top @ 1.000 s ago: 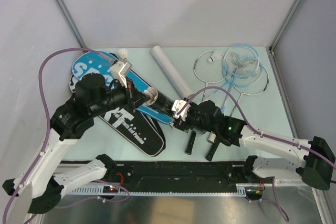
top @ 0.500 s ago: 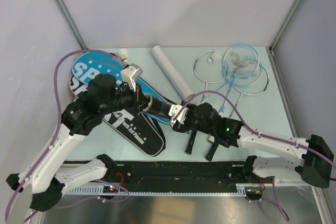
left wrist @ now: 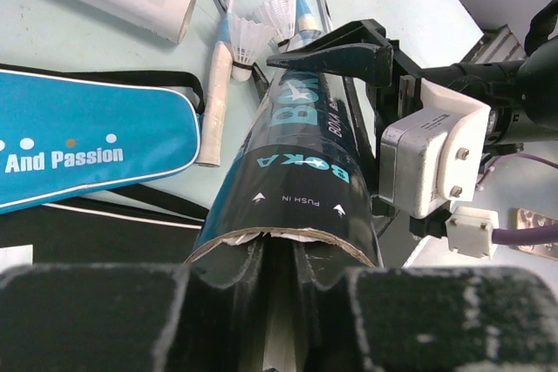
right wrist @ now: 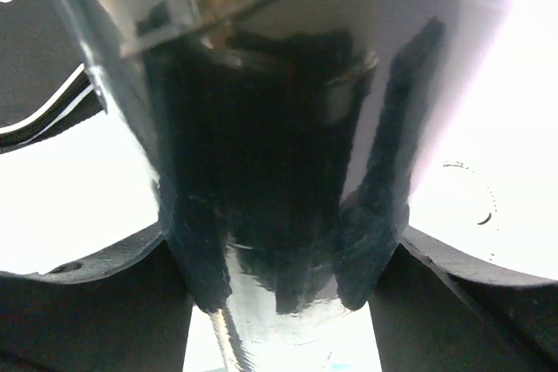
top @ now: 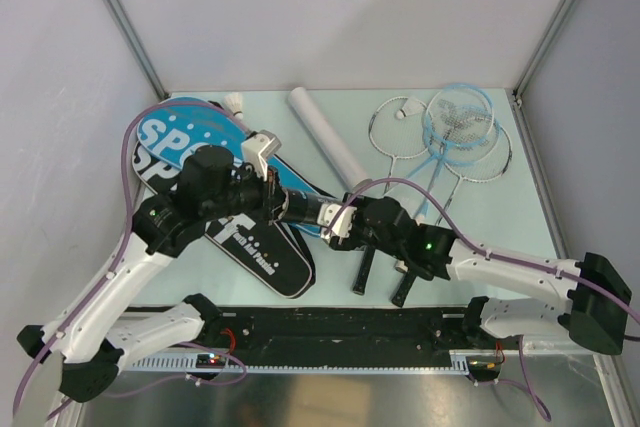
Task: Pack up the badminton gear
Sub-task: Place the shuttlecock at the shuttle tube, then pick up the shuttlecock at the center of the board.
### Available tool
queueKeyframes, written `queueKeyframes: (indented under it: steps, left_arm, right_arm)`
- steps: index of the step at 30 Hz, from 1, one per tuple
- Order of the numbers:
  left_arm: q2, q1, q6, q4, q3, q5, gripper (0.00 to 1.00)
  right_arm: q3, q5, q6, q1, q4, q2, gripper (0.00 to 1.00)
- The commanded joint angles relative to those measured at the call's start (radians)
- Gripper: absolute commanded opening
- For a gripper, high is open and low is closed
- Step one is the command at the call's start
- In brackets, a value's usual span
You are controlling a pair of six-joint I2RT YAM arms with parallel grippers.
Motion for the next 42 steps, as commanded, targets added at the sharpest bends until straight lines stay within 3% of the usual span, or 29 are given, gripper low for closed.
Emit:
queueKeyframes:
  steps: [1, 5, 9, 13, 17, 21, 31, 37, 42]
  left_arm:
    - [-0.023, -0.01, -0.018, 0.025, 0.002, -0.047, 0.23]
    - [-0.083, -0.008, -0.023, 0.015, 0.062, -0.134, 0.41]
    - [-0.118, -0.009, -0.022, 0.007, 0.12, -0.183, 0.51]
    - [-0.137, -0.008, -0.017, 0.006, 0.167, -0.248, 0.56]
    - [-0.131, -0.001, 0.022, 0.005, 0.2, -0.43, 0.64]
    - [-0.054, 0.098, 0.051, 0.005, 0.231, -0.554, 0.71]
    - [0.39, 0.44, 0.038, 0.046, 0.419, -0.426, 0.89]
    - [0.791, 0.599, -0.005, 0.06, 0.683, -0.287, 0.89]
    - [1.105, 0.658, 0.012, 0.061, 1.029, -0.237, 0.88]
  right_arm:
    - [0.066, -0.004, 0.007, 0.003, 0.12, -0.004, 0.28]
    - [0.066, -0.026, 0.073, -0.041, 0.072, -0.021, 0.28]
    - [0.056, -0.063, 0.109, -0.068, 0.061, -0.044, 0.28]
    - [0.045, -0.079, 0.136, -0.074, 0.044, -0.063, 0.28]
    - [0.041, -0.073, 0.188, -0.078, 0.006, -0.09, 0.28]
    - [0.041, -0.05, 0.256, -0.063, -0.05, -0.163, 0.28]
    - [0.04, 0.005, 0.339, -0.005, -0.155, -0.363, 0.28]
    - [0.04, 0.003, 0.347, 0.017, -0.164, -0.419, 0.28]
    - [0.039, -0.015, 0.341, 0.019, -0.157, -0.436, 0.28]
